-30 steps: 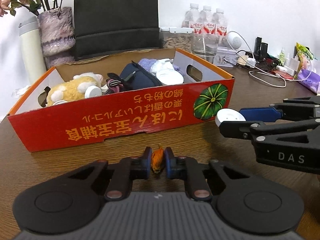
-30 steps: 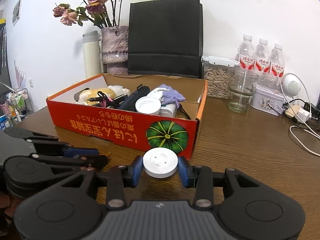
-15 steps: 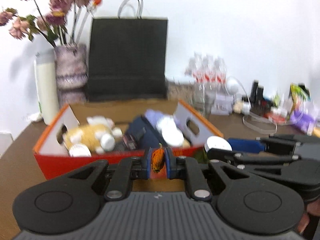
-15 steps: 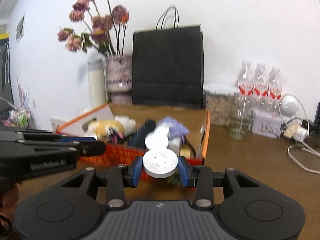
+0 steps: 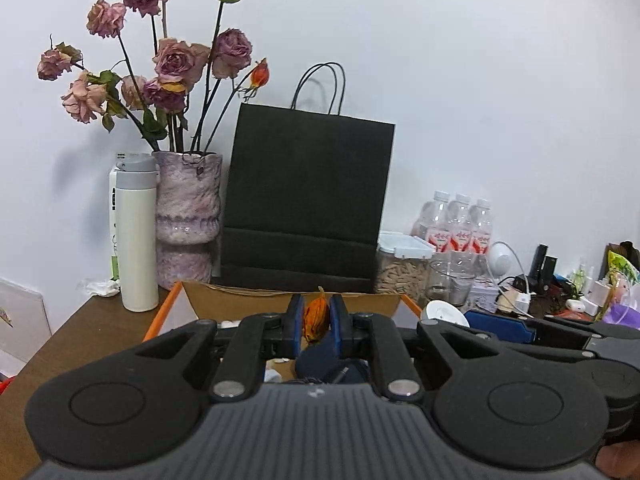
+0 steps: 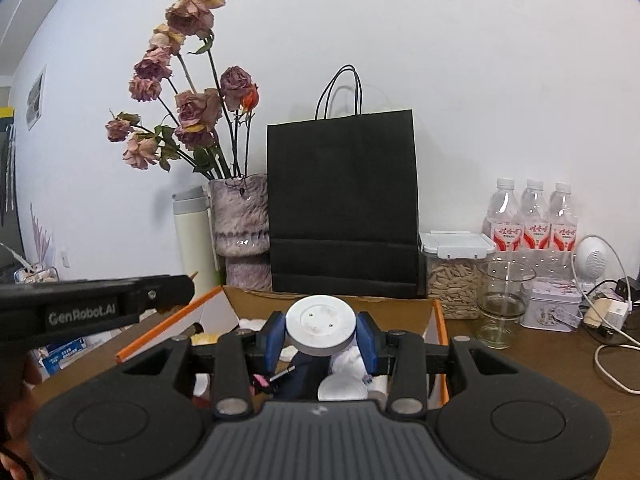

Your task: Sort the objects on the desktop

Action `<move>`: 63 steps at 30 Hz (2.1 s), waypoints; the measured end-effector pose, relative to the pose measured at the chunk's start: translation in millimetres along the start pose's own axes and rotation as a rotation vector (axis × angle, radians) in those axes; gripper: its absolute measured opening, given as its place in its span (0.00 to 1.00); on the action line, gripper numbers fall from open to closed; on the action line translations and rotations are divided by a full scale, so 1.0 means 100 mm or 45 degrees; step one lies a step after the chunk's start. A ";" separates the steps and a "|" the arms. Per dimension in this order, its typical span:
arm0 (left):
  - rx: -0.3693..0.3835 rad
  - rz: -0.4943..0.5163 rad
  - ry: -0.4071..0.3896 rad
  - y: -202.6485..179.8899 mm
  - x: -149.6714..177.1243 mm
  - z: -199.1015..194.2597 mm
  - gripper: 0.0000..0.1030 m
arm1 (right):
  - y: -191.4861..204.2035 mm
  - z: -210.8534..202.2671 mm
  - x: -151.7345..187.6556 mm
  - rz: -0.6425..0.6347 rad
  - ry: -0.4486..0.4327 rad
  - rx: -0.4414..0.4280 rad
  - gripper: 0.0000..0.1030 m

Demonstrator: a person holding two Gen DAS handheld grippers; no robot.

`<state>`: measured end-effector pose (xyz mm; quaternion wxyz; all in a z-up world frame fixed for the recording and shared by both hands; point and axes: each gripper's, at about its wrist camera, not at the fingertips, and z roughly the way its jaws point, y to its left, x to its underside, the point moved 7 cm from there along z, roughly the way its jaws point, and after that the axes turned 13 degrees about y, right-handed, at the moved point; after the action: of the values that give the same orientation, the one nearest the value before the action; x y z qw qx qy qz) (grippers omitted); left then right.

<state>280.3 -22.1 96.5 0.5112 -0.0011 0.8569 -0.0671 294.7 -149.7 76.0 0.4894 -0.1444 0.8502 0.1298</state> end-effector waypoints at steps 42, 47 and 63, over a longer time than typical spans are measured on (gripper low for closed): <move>-0.298 0.039 0.005 0.48 0.10 0.75 1.00 | -0.37 0.85 0.13 0.013 0.107 0.125 1.00; -0.293 0.047 -0.026 0.41 0.13 0.63 1.00 | -0.33 0.71 0.16 0.000 0.082 0.143 1.00; -0.261 0.097 0.000 0.27 0.58 -0.01 1.00 | -0.05 -0.02 0.53 -0.037 0.058 0.119 1.00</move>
<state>253.4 0.8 42.9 0.5105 -0.0209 0.8587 0.0404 269.4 -161.5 30.3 0.4779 -0.1367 0.8641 0.0792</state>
